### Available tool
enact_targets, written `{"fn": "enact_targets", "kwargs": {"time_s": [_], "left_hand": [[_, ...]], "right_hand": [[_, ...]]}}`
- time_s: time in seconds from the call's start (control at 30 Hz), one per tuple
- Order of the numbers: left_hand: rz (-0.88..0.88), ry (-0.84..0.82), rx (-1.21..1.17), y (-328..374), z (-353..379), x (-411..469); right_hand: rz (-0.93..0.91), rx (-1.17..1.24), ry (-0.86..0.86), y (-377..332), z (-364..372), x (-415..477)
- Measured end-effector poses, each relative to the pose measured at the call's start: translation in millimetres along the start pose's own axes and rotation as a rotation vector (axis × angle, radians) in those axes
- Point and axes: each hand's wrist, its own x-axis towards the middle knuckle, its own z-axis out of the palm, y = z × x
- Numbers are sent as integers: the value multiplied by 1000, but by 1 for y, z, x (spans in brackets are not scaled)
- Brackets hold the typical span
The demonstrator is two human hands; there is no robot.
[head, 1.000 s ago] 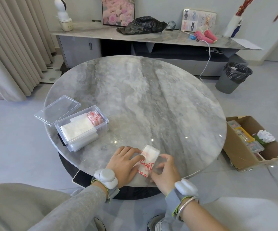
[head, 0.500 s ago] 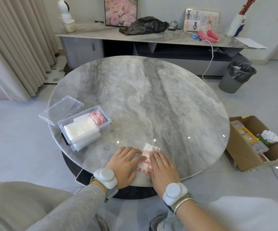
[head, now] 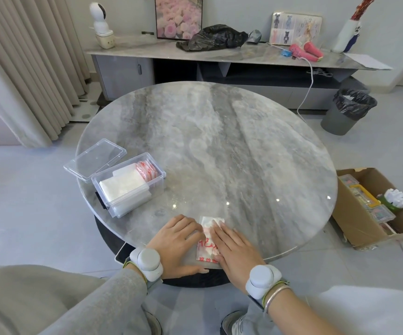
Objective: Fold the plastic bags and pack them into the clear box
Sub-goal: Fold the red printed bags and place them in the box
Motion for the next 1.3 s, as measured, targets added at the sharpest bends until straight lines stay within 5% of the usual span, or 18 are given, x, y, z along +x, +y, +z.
{"fn": "enact_targets", "kwargs": {"time_s": [0.23,0.6,0.77,1.1,1.3], "left_hand": [[21,57,29,-1,1,-1],[-2,123,-45,2,0,-1],[-86,101,-69,0,5,-2],[-605,221,-330,7,26,8],[-665,221,-289,10,30,14]], "right_hand": [[-152,45,217,-4,-25,3],[-187,56,317,-3,-15,5],[-11,265,263,-4,-32,4],[560,723,165,-3,-32,30],[628,736,171,-3,-25,35]]}}
